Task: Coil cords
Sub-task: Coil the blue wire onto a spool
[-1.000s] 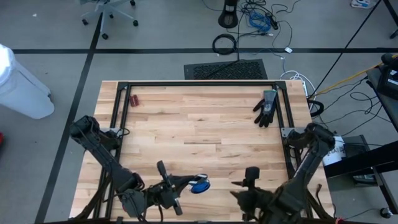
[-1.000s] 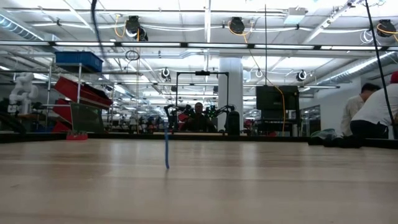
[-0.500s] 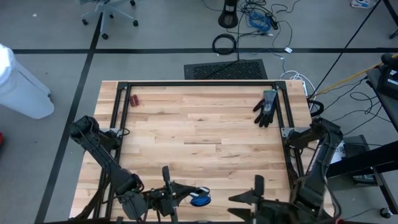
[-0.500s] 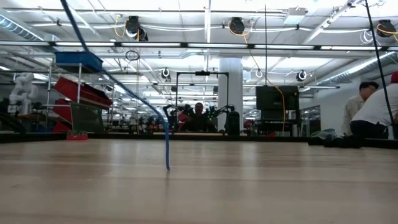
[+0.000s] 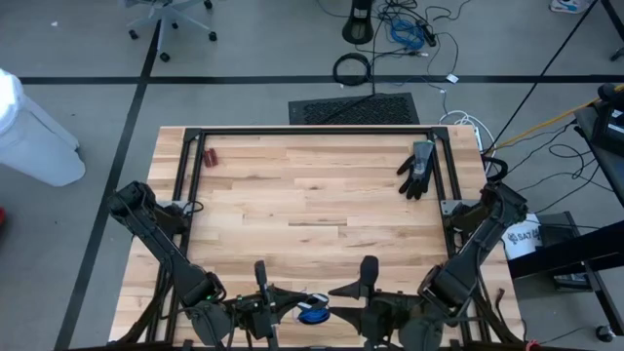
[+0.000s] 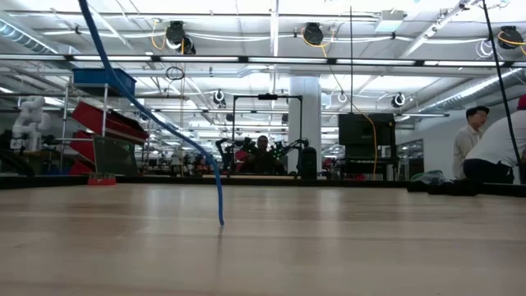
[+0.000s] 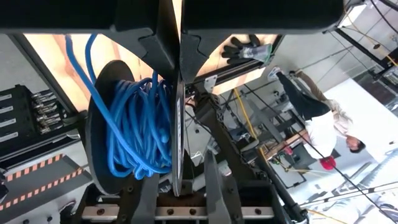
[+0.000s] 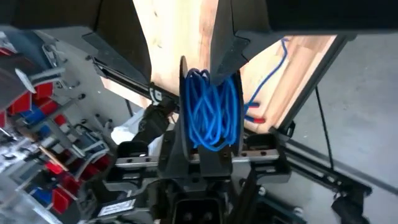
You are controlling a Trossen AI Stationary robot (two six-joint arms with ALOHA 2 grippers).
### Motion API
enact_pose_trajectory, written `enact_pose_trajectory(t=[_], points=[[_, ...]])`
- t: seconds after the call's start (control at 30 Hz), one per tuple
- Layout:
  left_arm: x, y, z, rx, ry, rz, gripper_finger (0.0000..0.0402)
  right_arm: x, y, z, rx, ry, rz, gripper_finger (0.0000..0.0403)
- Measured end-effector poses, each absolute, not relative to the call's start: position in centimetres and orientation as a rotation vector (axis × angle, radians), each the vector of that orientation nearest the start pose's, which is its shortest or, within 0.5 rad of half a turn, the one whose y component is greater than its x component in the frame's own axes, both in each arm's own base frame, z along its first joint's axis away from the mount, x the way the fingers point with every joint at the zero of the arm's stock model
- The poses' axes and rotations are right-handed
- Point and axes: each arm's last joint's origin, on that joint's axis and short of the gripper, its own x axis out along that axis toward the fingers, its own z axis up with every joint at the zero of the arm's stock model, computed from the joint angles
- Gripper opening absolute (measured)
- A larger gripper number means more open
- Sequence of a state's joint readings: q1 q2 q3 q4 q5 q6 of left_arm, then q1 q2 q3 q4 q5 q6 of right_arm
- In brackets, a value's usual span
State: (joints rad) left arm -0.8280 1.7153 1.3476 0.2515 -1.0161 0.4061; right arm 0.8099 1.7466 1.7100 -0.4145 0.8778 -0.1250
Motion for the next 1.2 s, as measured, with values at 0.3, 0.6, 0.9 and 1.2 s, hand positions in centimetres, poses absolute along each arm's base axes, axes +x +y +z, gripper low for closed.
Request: enact_pose_trajectory(t=[0.3,0.6,0.9,1.2], points=[[28.2,-27.2,32.2,0.549,0.112,0.139,0.0000,29.0,26.4,37.6,-0.520,0.314,0.014,0.0114],[28.3,-27.2,32.2,0.550,0.106,0.098,0.0000,29.9,25.9,37.5,-0.470,0.330,0.139,0.0067],[28.5,-27.1,32.2,0.556,0.107,0.103,0.0000,30.3,25.7,37.4,-0.486,0.333,0.134,0.0038],[28.7,-26.9,32.3,0.531,0.100,0.137,0.0016,30.3,25.6,37.4,-0.497,0.329,0.087,0.0002]])
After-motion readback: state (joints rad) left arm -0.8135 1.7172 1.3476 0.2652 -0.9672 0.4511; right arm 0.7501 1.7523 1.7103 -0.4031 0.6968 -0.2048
